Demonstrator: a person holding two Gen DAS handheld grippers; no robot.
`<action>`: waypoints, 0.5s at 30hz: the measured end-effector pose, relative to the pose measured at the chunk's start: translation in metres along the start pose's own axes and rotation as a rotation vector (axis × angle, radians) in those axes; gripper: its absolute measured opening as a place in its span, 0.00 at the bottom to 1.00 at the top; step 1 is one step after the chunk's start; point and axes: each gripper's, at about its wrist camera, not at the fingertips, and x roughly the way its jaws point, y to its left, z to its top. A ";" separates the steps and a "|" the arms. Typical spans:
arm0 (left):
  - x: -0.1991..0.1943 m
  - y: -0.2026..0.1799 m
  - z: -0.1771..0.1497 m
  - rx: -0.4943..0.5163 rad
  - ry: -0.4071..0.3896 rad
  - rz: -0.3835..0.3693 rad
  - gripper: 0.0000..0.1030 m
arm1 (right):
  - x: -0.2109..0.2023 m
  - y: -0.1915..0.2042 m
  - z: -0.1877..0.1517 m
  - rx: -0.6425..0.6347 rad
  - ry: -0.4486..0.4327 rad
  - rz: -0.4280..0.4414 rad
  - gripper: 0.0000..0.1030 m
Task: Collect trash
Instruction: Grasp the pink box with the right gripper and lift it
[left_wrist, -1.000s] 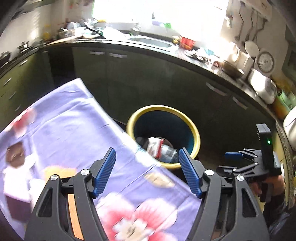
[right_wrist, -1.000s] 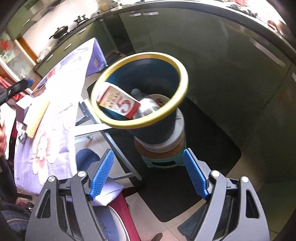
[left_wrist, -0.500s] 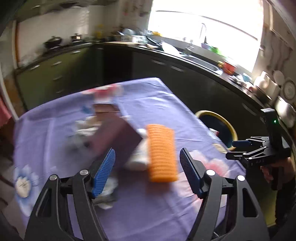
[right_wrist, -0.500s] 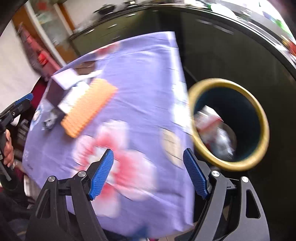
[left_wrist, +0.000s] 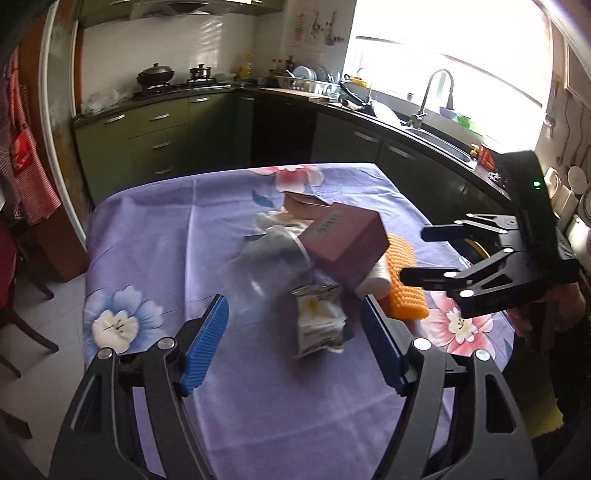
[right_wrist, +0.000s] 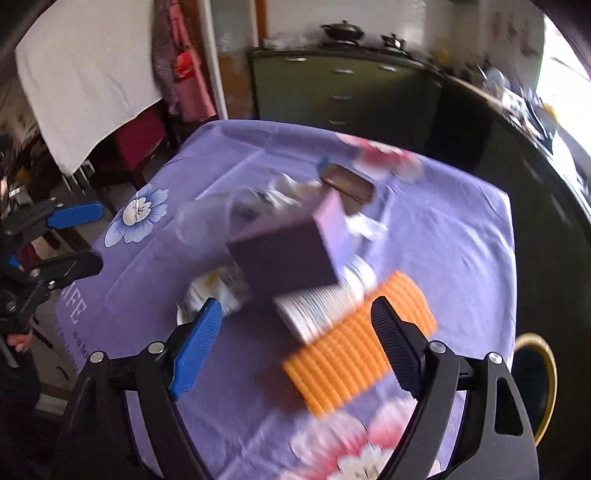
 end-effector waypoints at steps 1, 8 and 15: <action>-0.001 0.002 -0.001 -0.004 0.000 0.001 0.68 | 0.006 0.007 0.005 -0.018 -0.008 -0.013 0.81; -0.002 0.016 -0.006 -0.017 0.008 -0.014 0.68 | 0.027 0.026 0.015 -0.079 -0.032 -0.068 0.87; 0.002 0.022 -0.008 -0.029 0.017 -0.036 0.68 | 0.046 0.027 0.020 -0.097 -0.020 -0.125 0.87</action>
